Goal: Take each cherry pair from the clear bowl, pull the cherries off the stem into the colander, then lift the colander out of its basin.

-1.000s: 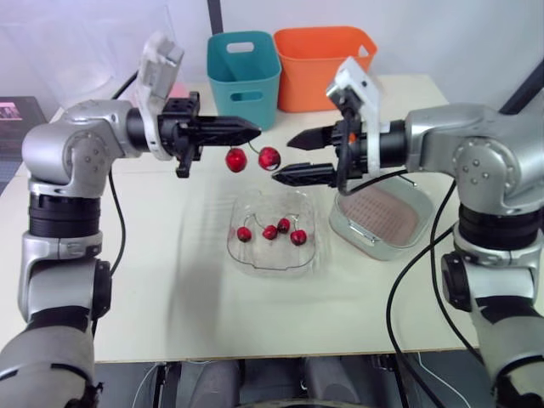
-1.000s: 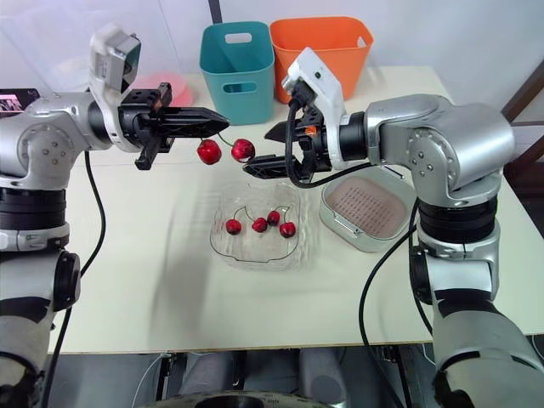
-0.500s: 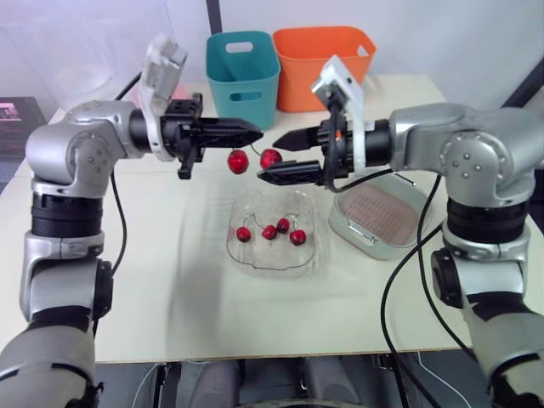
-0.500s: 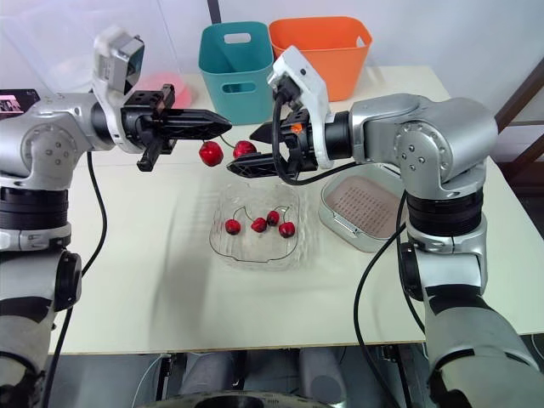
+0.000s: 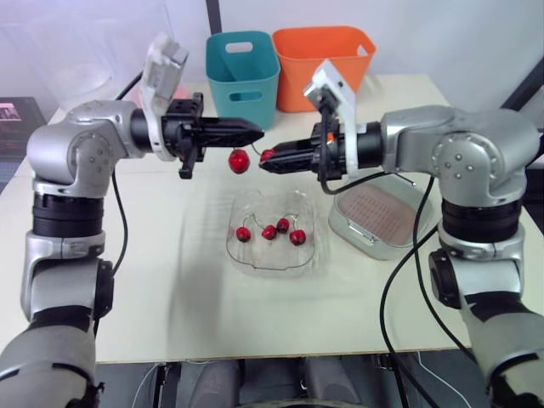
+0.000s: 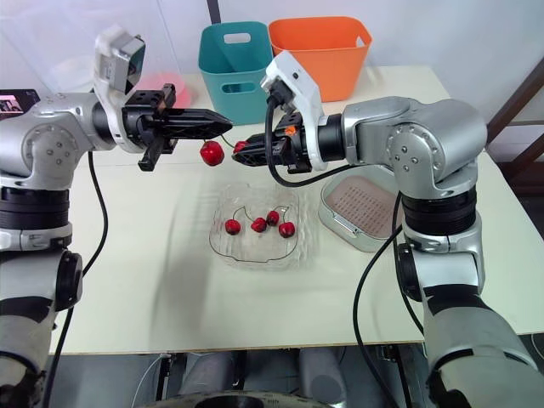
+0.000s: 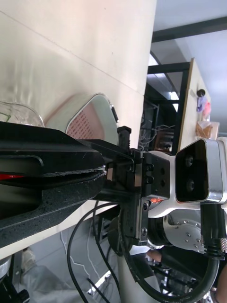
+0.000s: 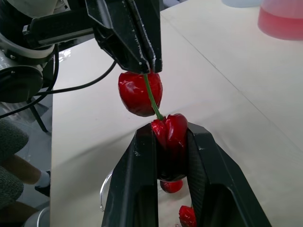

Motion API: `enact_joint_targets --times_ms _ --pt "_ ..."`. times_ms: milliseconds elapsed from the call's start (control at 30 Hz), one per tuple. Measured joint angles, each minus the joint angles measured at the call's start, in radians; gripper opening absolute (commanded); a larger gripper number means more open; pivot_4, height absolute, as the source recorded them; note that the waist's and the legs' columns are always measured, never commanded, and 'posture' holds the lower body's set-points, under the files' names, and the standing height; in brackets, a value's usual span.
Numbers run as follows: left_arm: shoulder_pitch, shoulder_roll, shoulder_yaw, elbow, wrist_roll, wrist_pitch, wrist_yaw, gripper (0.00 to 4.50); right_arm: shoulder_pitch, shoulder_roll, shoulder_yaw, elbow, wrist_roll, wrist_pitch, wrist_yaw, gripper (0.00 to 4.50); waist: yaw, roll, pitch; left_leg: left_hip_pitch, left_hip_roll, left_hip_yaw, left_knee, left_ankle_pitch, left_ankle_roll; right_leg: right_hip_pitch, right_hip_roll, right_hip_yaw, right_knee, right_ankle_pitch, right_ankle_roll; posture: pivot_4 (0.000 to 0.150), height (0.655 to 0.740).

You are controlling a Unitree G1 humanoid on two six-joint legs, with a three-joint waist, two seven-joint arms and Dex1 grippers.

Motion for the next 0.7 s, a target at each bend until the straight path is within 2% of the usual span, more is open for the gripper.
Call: enact_joint_targets --times_ms 333,700 --pt "-0.004 -0.008 0.0 0.003 0.0 -0.002 0.014 0.0 0.001 -0.03 0.015 -0.014 0.012 -0.011 0.008 0.35 0.001 0.0 0.0 0.0 0.0 0.0 0.0 0.0 0.0 0.0 0.0 0.0 0.0 0.0 0.0 0.15 0.74" --pt "-0.051 -0.013 0.024 0.027 -0.002 -0.005 0.024 0.0 0.107 -0.084 0.076 -0.063 0.037 -0.007 0.015 0.35 -0.002 0.0 0.0 0.0 0.0 0.0 0.0 0.0 0.0 0.0 0.0 0.0 0.0 0.0 0.0 0.15 0.74"
